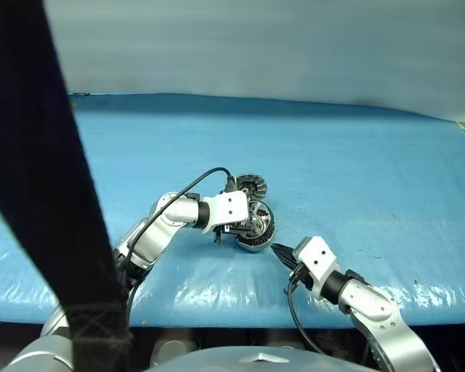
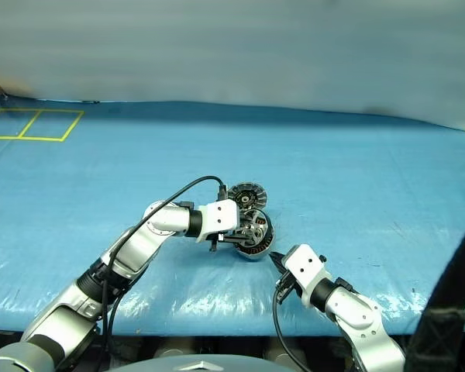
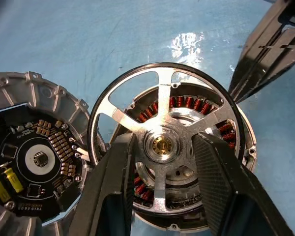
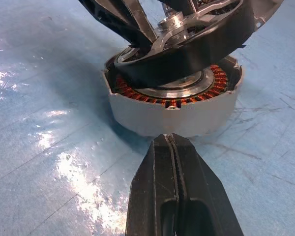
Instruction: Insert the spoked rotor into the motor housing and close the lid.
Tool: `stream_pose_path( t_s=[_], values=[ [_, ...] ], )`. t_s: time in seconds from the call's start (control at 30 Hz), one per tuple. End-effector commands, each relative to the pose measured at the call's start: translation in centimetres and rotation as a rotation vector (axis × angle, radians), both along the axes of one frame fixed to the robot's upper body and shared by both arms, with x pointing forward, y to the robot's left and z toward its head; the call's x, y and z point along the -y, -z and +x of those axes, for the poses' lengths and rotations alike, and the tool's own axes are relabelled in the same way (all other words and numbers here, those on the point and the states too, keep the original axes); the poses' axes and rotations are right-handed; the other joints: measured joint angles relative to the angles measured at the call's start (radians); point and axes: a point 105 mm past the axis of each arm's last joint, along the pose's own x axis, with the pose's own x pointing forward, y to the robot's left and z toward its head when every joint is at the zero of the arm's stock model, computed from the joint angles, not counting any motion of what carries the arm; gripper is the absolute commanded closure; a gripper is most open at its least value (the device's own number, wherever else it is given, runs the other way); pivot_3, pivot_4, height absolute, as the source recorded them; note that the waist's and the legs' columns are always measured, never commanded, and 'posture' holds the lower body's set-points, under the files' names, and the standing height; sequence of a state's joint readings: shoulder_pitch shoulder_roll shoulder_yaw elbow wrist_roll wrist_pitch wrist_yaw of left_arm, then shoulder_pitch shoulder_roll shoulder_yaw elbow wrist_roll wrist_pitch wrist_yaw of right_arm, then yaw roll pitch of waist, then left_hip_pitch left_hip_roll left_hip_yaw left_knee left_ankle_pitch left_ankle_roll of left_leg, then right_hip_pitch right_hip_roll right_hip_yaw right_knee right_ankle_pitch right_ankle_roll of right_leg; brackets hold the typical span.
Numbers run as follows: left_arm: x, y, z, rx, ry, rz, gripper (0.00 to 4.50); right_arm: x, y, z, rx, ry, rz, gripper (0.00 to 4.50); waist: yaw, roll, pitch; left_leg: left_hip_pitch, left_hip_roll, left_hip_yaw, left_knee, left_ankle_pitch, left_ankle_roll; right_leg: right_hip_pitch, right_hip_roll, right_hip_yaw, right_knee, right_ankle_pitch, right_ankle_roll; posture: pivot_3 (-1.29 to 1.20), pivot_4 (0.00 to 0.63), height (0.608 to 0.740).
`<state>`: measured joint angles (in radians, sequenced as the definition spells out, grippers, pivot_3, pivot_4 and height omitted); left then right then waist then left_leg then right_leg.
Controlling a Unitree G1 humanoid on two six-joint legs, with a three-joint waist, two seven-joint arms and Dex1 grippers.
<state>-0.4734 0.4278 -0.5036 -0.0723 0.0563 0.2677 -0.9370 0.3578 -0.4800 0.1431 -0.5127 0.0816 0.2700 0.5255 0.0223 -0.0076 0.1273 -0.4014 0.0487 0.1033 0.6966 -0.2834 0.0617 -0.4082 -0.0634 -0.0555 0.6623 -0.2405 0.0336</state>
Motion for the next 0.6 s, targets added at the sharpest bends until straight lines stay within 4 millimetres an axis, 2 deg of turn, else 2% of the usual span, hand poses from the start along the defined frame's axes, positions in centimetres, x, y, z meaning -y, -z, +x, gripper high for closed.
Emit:
stream_pose_path(
  t_s=[0.03, 0.17, 0.27, 0.6],
  values=[
    [-0.4, -1.0, -0.7, -0.034, 0.029, -0.079, 2.87, -0.3, -0.6, 0.3, 0.033, -0.013, 0.008, 4.50, -0.003, 0.000, 0.000, -0.001, 0.000, 0.000, 0.000, 0.000, 0.000, -0.001, 0.000, 0.000, 0.000, 0.000, 0.000, 0.00, 0.150, 0.740],
    [-0.7, -2.2, -1.7, -0.074, 0.078, -0.148, 2.87, -0.5, -0.6, 0.4, 0.035, -0.024, 0.008, 4.50, -0.007, 0.000, 0.000, -0.009, 0.000, 0.000, -0.001, 0.000, -0.001, -0.005, 0.001, 0.001, 0.001, 0.003, -0.005, 0.00, 0.150, 0.740],
    [-0.9, -2.5, -2.4, -0.093, 0.113, -0.150, 2.87, -0.5, -0.6, 0.5, 0.035, -0.029, 0.005, 4.50, -0.008, 0.000, 0.000, -0.010, 0.000, 0.000, -0.001, 0.002, -0.004, -0.005, 0.002, 0.000, 0.000, 0.003, -0.005, 0.00, 0.150, 0.740],
    [-1.5, -1.2, -0.5, -0.026, -0.007, -0.056, 2.87, -0.7, -0.6, 0.7, 0.040, -0.039, 0.003, 4.50, -0.007, -0.001, 0.001, -0.009, -0.001, 0.000, -0.001, 0.000, -0.001, -0.004, 0.002, -0.001, 0.000, 0.000, 0.001, 0.00, 0.150, 0.740]
  ],
)
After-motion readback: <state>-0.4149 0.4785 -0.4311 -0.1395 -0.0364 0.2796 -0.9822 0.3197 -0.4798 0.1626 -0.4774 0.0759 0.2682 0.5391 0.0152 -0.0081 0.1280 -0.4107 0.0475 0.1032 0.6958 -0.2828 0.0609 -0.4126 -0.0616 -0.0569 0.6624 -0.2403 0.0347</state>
